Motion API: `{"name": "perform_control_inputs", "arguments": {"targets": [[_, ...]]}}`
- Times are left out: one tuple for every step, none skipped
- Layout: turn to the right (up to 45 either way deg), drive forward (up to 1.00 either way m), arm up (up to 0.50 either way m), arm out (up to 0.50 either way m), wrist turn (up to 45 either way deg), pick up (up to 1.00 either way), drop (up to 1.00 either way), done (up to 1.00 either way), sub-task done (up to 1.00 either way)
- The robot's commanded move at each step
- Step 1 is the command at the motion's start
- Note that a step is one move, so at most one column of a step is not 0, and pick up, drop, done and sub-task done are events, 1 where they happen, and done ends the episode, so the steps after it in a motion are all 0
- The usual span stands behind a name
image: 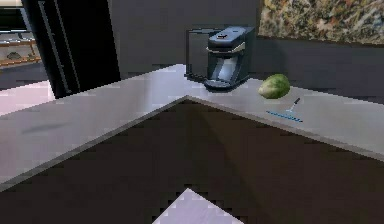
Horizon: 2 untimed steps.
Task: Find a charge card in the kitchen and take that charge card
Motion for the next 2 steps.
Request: {"name": "perform_control_inputs", "arguments": {"targets": [[0.0, 0.0, 0.0, 0.0, 45.0, 0.0, 0.0, 0.0, 0.0], [0.0, 0.0, 0.0, 0.0, 45.0, 0.0, 0.0, 0.0, 0.0]]}}
